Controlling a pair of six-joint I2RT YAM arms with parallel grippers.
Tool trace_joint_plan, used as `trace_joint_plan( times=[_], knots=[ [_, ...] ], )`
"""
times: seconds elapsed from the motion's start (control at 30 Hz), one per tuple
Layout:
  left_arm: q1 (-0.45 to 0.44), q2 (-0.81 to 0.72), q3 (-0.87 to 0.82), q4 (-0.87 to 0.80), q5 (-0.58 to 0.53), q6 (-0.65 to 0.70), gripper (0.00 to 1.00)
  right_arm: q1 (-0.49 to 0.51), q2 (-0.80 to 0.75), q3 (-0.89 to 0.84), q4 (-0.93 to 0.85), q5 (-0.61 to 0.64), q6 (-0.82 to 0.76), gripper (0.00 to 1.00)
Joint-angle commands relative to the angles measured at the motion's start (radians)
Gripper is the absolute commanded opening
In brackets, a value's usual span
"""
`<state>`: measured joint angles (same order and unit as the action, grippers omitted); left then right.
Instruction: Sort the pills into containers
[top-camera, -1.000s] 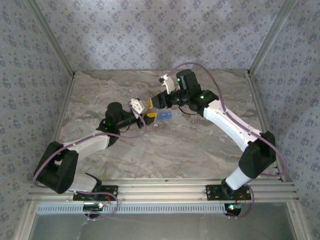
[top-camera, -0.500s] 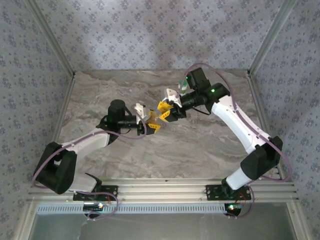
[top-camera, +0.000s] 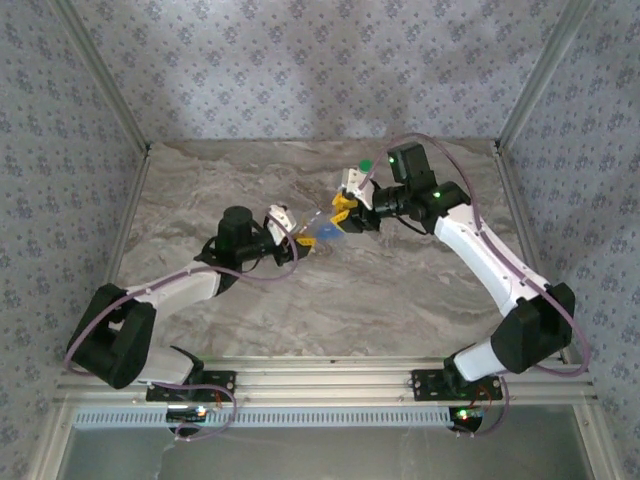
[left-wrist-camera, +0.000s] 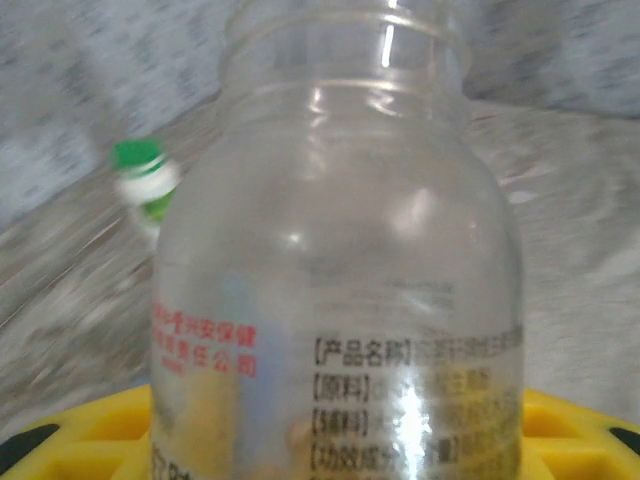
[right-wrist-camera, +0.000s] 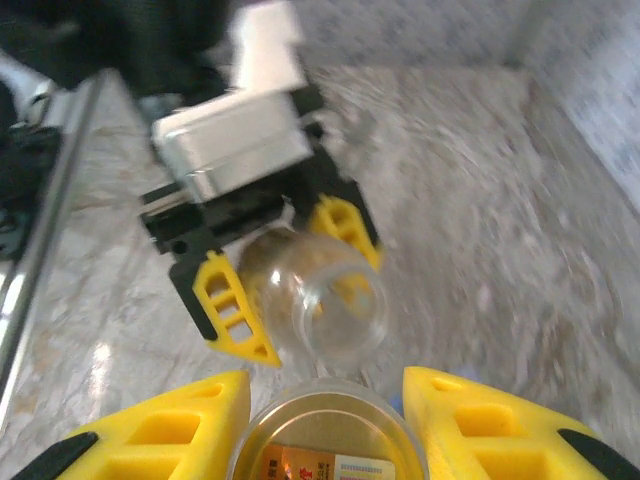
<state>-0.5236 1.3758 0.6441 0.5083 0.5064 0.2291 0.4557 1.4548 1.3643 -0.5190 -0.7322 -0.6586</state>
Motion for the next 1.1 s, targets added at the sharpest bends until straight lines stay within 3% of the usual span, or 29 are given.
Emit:
trace_joint_plan(
  times=[0.0,0.17,0.47,0.83,1.07],
  knots=[
    [0.0,-0.045,-0.055,0.099,-0.285,-0.05,0.13,-0.002,-0.014,-0.043,0.135,0.153,0.231,0.0],
    [0.004,-0.076,-0.118,0.175,-0.401,-0.083,0.13,-0.011,0.081,-0.073,0.179,0.383,0.33,0.0],
    [0.003,-0.133,-0.182,0.216,-0.449,-0.103,0.12,-0.001,0.458,0.23,-0.032,0.64,0.278,0.0],
    [-0.001,-0.19,-0.228,0.198,-0.41,-0.076,0.12,0.043,0.727,0.469,-0.214,0.793,0.228,0.0],
    [-0.006,-0.153,-0.232,0.225,-0.383,-0.1,0.12,0.046,0.815,0.55,-0.27,0.789,0.27,0.0]
  ],
)
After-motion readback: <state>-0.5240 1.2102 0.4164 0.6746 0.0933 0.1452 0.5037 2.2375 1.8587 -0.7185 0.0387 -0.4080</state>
